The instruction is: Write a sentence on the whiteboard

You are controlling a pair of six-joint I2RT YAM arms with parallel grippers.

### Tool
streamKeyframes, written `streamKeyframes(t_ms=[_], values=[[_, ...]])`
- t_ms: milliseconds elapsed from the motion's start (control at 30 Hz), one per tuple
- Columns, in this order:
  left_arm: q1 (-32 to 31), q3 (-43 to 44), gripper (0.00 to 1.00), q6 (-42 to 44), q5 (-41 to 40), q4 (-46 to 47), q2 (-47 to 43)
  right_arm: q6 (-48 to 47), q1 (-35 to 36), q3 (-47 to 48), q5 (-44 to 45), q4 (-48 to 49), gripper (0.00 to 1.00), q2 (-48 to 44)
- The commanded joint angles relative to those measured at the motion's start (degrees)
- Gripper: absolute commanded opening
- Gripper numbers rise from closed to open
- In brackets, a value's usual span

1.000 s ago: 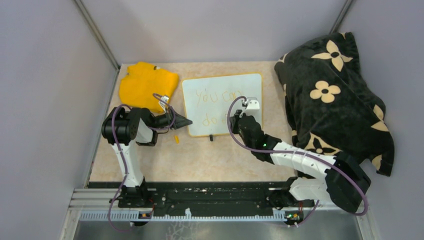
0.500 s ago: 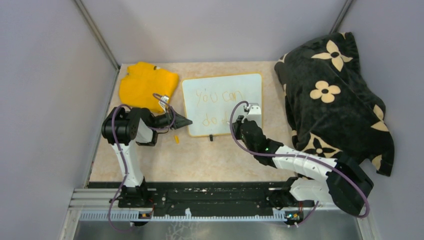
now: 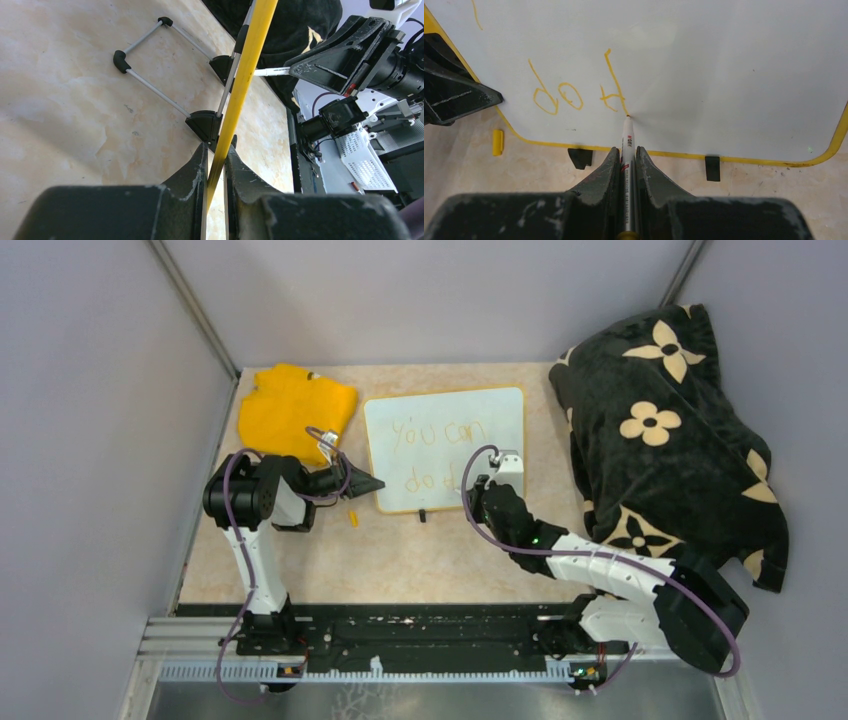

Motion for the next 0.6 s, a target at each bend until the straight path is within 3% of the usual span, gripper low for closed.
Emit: streamKeyframes(t_ms=[0, 567], values=[[-0.3, 0.3, 0.0, -0.3, -2.2, 7.0, 2.0, 0.1, -0.7, 1.5, 1.6, -0.1, 0.0, -0.6], [-0.3, 0.5, 0.0, -0.3, -2.2, 6.8, 2.1, -2.4, -1.8, 6.2, 2.7, 0.7, 0.0, 1.3]])
